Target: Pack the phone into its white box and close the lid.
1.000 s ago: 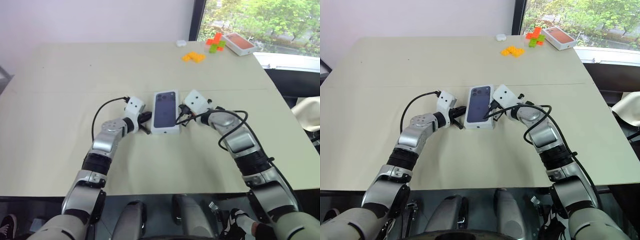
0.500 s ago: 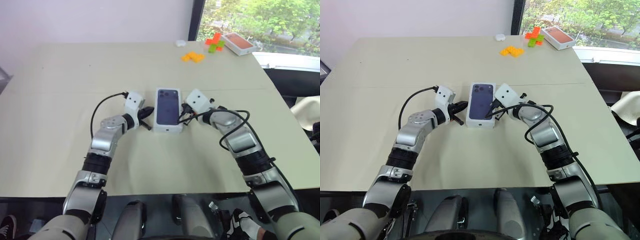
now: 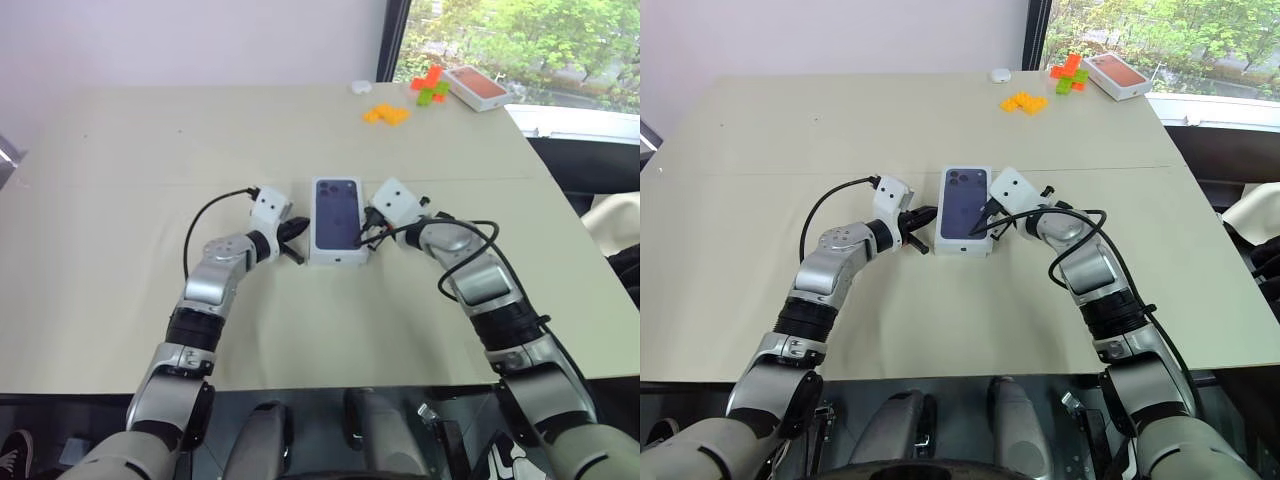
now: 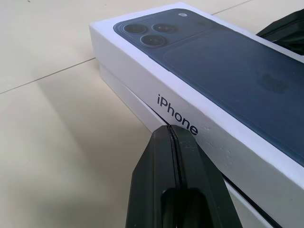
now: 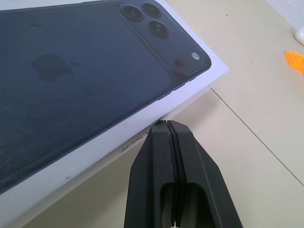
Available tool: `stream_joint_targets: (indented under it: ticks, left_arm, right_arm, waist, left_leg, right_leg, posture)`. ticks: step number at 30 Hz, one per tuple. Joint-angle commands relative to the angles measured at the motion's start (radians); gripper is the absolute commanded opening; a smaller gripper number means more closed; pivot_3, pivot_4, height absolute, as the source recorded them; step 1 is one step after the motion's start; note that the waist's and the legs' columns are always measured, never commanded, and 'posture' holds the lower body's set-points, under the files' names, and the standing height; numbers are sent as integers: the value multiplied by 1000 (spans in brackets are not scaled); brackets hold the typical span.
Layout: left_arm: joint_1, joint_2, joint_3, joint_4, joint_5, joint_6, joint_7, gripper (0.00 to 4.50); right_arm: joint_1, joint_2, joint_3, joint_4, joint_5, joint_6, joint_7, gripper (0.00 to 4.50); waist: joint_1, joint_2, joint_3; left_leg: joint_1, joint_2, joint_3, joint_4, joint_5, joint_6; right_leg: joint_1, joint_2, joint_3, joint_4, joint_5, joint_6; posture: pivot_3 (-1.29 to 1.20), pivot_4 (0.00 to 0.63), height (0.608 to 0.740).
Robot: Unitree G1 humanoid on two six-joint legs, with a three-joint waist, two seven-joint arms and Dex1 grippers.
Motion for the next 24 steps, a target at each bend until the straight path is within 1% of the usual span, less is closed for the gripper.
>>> stream_joint_targets:
  ticks: [1, 12, 24]
  left_arm:
    - [-23, -6, -6, -14, -6, -6, -4, 0]
    - [-1, 7, 2, -60, -19, 19, -2, 0]
    - [16, 17, 1, -54, -13, 21, -4, 0]
  right_arm:
    - [-26, 25, -7, -6, 3, -13, 2, 26]
    - [-27, 35, -8, -24, 11, 12, 30, 26]
    - [-23, 41, -3, -24, 3, 12, 26, 26]
  waist:
    - [0, 0, 0]
    - [-1, 0, 0]
    - [-3, 0, 0]
  left_leg:
    - [0, 0, 0, 0, 0, 0]
    - [2, 0, 0, 0, 0, 0]
    - [2, 0, 1, 0, 0, 0]
  right_leg:
    - [0, 0, 0, 0, 0, 0]
    - [2, 0, 1, 0, 0, 0]
    - [2, 1, 1, 0, 0, 0]
  posture:
    - [0, 150, 740]
    - [0, 150, 740]
    - [0, 150, 740]
